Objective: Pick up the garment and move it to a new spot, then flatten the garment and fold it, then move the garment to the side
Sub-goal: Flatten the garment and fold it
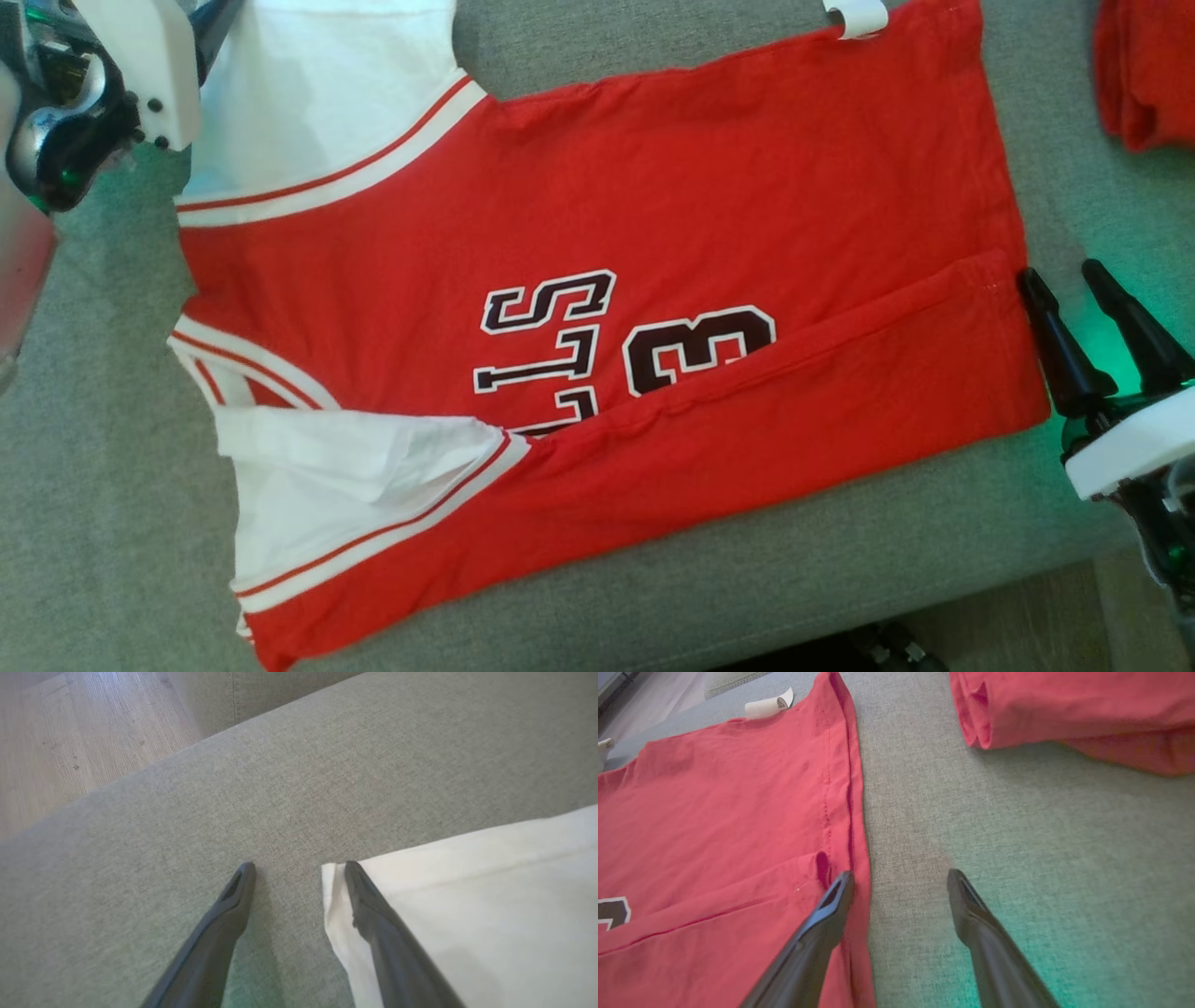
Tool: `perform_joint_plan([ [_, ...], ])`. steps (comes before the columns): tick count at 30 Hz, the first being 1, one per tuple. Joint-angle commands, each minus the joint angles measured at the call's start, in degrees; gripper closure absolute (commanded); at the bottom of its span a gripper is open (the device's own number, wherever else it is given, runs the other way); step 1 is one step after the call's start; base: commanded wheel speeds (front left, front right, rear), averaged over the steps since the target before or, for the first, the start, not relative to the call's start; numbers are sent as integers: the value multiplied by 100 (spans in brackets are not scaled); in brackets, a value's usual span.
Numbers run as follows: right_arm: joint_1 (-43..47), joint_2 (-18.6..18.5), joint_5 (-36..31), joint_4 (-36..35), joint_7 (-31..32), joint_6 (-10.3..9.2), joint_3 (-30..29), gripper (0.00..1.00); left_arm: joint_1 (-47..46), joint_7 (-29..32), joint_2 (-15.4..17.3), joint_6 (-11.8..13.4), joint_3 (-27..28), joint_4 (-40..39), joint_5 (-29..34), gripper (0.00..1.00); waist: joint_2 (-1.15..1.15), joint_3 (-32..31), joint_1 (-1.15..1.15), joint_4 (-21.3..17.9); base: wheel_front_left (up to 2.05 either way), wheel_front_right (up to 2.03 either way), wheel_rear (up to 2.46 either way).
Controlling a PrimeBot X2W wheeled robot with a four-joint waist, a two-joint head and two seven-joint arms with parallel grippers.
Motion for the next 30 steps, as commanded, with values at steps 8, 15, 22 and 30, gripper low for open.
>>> perform_joint_plan([
  [8,10,-110,-124,-234,107,-5,-120,0,-112,255,125,-69,17,-34,-380,100,0,-10,0,114,0,0,0],
  [15,-250,-182,-261,-342,281,-5,-152,0,-104,-82,141,-82,-171,-360,-497,100,0,-255,0,289,0,0,0],
  [22,-1343,-234,-360,120,877,-5,84,0,-164,-224,205,-83,-538,-861,-665,100,0,-529,0,564,0,0,0],
  [30,-2530,-226,-508,1354,1249,-5,485,0,-322,-370,221,-84,-903,-1364,-788,100,0,-593,0,941,0,0,0],
])
